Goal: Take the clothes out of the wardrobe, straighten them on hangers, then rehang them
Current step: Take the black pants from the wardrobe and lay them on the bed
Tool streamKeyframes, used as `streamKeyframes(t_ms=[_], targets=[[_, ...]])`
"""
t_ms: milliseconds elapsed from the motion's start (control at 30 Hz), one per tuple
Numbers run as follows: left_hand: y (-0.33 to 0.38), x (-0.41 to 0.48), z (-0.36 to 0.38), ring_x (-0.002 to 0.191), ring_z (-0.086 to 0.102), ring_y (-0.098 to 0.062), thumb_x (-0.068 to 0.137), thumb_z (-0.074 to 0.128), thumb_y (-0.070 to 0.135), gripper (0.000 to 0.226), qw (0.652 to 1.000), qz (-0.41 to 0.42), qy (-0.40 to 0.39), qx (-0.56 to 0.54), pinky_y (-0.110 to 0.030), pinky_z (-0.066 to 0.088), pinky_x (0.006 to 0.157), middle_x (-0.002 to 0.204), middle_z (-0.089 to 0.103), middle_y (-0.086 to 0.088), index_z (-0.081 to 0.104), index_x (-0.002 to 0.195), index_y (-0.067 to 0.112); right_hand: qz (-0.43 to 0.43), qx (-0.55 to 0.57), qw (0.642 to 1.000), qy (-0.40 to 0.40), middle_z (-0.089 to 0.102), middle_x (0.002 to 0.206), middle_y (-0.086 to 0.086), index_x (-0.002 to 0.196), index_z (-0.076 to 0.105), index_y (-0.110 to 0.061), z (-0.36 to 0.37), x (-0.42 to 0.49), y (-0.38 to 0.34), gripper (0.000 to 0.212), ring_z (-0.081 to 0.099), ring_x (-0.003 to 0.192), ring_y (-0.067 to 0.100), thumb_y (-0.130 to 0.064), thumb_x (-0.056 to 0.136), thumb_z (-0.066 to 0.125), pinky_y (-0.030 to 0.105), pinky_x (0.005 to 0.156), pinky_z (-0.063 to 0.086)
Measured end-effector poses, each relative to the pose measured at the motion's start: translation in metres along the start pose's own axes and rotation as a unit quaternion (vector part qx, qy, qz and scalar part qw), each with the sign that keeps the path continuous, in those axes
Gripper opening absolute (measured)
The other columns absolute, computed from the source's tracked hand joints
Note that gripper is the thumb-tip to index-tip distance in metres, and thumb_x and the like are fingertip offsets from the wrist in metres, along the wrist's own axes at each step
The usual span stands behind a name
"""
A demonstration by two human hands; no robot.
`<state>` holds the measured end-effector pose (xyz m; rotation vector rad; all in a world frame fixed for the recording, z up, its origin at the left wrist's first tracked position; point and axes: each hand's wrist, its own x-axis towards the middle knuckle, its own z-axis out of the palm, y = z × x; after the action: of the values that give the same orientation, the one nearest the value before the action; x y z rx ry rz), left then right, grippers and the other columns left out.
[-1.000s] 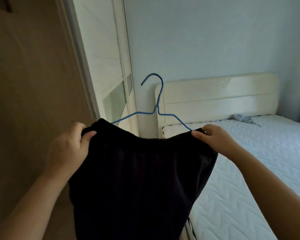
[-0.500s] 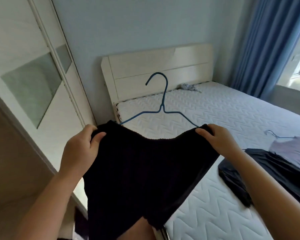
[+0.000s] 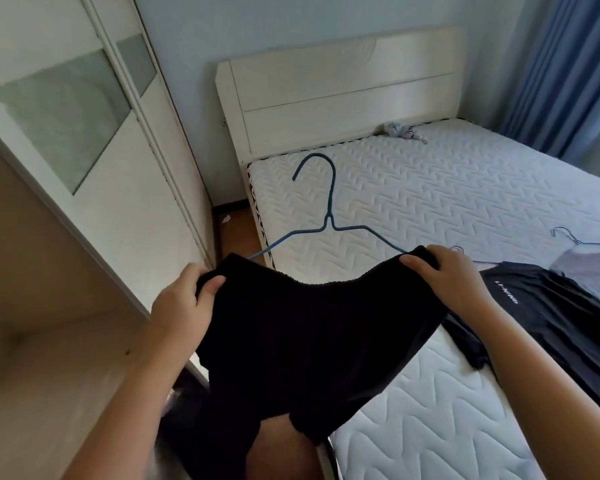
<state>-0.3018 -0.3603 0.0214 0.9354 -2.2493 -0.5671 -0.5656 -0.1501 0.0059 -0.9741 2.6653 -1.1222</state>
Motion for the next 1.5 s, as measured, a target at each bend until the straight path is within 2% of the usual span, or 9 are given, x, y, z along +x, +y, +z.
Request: streamKeyframes(t_ms=[133,233,600,767,967,1133,1200,1333,1500], targets=[[0.002,-0.049,-0.001,0.058,0.052,-0.013,0.090,0.052,0.027,0.016,0.999,-0.047,-0.005,-0.013,-0.021,0.036,0.049,0.061,0.054,0.002,0.048,0.075,0.024,0.007,0.004,0.999,-0.038,0.054,0.062,0.003,0.067,0.052,-0.009,-0.004,-0.032,0.013,0.040,0.050,0.062,0.019,-0.044,0.085,0.056,0.028,0.054,0.035],[-0.003,-0.099,0.000,0.060,0.054,-0.023,0.090,0.052,0.027,0.015,0.992,-0.107,-0.035,-0.052,-0.022,0.037,0.051,0.066,0.058,-0.008,0.052,0.081,0.014,0.005,-0.007,0.998,-0.061,0.061,0.070,0.010,0.075,0.057,-0.001,-0.003,-0.066,0.022,0.045,0.055,0.070,0.025,-0.046,0.083,0.058,0.033,0.060,0.037],[-0.017,-0.306,-0.020,0.088,0.059,-0.020,0.090,0.053,0.030,0.028,0.975,-0.216,-0.050,-0.035,-0.026,0.041,0.068,0.096,0.067,-0.004,0.061,0.106,0.009,0.086,-0.072,0.988,-0.106,0.055,0.062,0.011,0.064,0.049,-0.004,-0.003,-0.259,0.057,0.051,0.052,0.061,0.024,-0.052,0.079,0.059,0.033,0.054,0.034],[-0.004,-0.400,-0.044,0.073,0.053,-0.014,0.090,0.050,0.032,0.030,0.977,-0.196,-0.079,0.008,-0.023,0.037,0.056,0.089,0.065,-0.003,0.059,0.109,0.010,0.115,-0.076,0.980,-0.143,0.057,0.062,0.006,0.067,0.053,-0.004,-0.016,-0.358,0.071,0.046,0.054,0.062,0.020,-0.048,0.081,0.060,0.031,0.054,0.035],[0.033,-0.466,-0.067,0.086,0.062,-0.022,0.089,0.051,0.033,0.028,0.978,-0.171,-0.116,-0.008,-0.026,0.044,0.065,0.091,0.067,-0.004,0.060,0.105,0.012,0.122,-0.048,0.981,-0.140,0.066,0.079,0.018,0.082,0.061,0.004,-0.058,-0.438,0.099,0.051,0.061,0.078,0.031,-0.047,0.081,0.061,0.041,0.070,0.047],[0.079,-0.507,-0.083,0.069,0.056,-0.016,0.088,0.053,0.031,0.024,0.986,-0.138,-0.091,0.009,-0.028,0.043,0.057,0.080,0.066,-0.004,0.061,0.098,0.010,0.110,-0.017,0.985,-0.134,0.051,0.064,0.011,0.069,0.050,0.004,-0.095,-0.480,0.119,0.054,0.050,0.061,0.026,-0.048,0.079,0.060,0.034,0.057,0.033],[0.102,-0.522,-0.086,0.064,0.055,-0.011,0.088,0.054,0.029,0.017,0.988,-0.125,-0.087,0.003,-0.027,0.042,0.055,0.072,0.064,-0.001,0.059,0.091,0.013,0.107,0.007,0.986,-0.128,0.056,0.066,0.015,0.072,0.053,0.005,-0.117,-0.498,0.129,0.051,0.052,0.061,0.026,-0.045,0.080,0.062,0.034,0.058,0.036],[0.159,-0.555,-0.073,0.060,0.055,-0.009,0.087,0.056,0.027,0.006,0.993,-0.084,-0.083,-0.013,-0.025,0.040,0.050,0.064,0.059,0.005,0.055,0.083,0.022,0.104,0.021,0.989,-0.101,0.053,0.058,-0.003,0.058,0.050,-0.016,-0.180,-0.533,0.161,0.036,0.050,0.057,0.013,-0.038,0.081,0.064,0.024,0.051,0.032],[0.238,-0.590,-0.036,0.067,0.058,-0.010,0.086,0.052,0.033,0.014,0.991,-0.064,-0.097,-0.070,-0.027,0.042,0.054,0.070,0.061,0.006,0.058,0.087,0.020,0.097,-0.006,0.994,-0.055,0.058,0.070,0.013,0.077,0.055,0.006,-0.273,-0.566,0.217,0.046,0.054,0.071,0.028,-0.040,0.080,0.064,0.034,0.059,0.038]])
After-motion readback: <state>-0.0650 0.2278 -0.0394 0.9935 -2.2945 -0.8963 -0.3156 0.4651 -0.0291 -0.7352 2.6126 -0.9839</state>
